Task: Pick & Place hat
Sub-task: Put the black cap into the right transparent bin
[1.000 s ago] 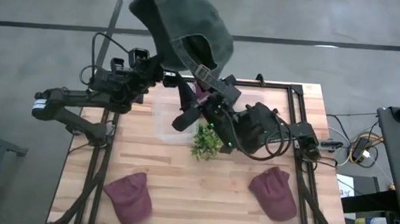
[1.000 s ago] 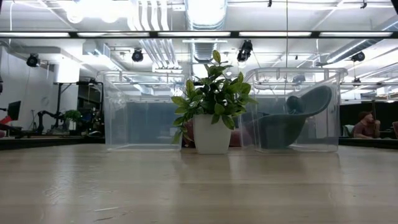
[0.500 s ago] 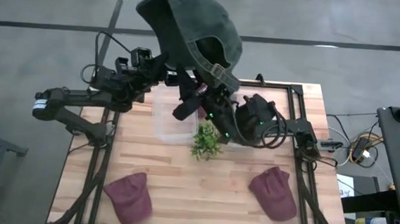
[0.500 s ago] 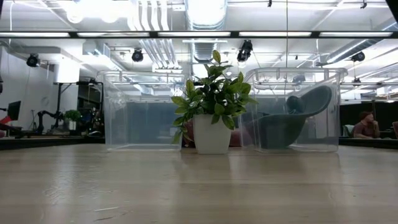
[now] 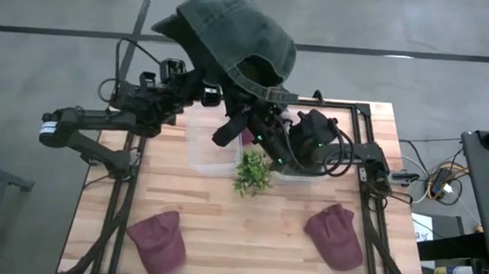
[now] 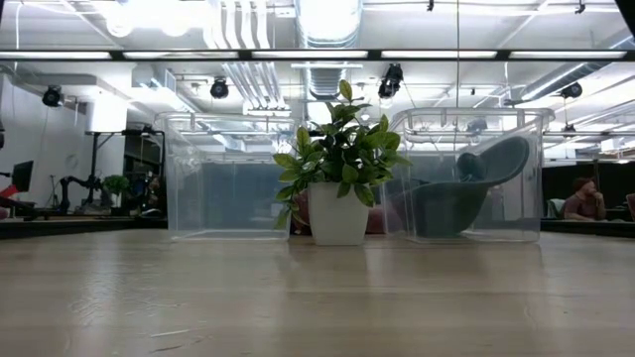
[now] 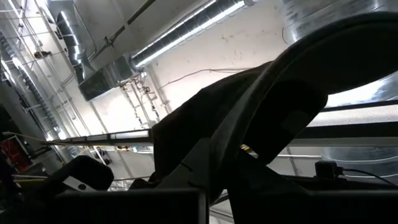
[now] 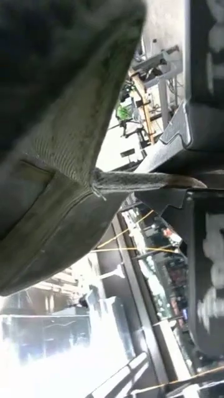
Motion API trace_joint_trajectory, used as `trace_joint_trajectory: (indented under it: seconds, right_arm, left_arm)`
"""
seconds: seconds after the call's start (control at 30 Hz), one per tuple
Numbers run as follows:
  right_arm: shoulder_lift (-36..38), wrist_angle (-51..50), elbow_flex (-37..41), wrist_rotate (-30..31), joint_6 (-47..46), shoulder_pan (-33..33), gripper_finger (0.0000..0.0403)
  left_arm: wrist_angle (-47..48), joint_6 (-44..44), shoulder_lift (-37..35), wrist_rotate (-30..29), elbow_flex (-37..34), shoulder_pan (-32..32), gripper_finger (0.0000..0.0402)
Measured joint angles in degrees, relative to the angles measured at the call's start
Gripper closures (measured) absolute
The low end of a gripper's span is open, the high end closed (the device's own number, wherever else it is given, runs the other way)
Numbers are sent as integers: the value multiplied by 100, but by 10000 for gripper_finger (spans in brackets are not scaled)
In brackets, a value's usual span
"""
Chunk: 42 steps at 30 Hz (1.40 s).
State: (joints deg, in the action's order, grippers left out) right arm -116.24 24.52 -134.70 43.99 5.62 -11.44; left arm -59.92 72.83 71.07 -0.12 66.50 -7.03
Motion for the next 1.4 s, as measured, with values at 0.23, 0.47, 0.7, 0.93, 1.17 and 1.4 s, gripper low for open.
trace_joint_trajectory:
  seconds: [0.23,0.47,0.7,0.93,1.17,1.4]
  right_arm:
    - [467,-1425,4,-34,-372,-29,392]
    - [799,-2440,5,-85,-637,-29,393]
    - [1044,-3257,5,-145,-974,-30,394]
    - [1050,-3254,0,-104,-866,80,394]
    - [1341,-3207,-24,-48,-731,172,394]
    - [1877,-3416,-68,-50,-1016,207,394]
  left_arm:
    - [107,5,-24,118,-10,7,369]
    - [326,16,-24,414,-17,5,369]
    - [655,22,-16,752,-17,0,369]
    - [712,272,9,226,32,31,368]
    - [652,339,1,842,78,14,306]
    - [801,-237,-116,1085,66,-13,222]
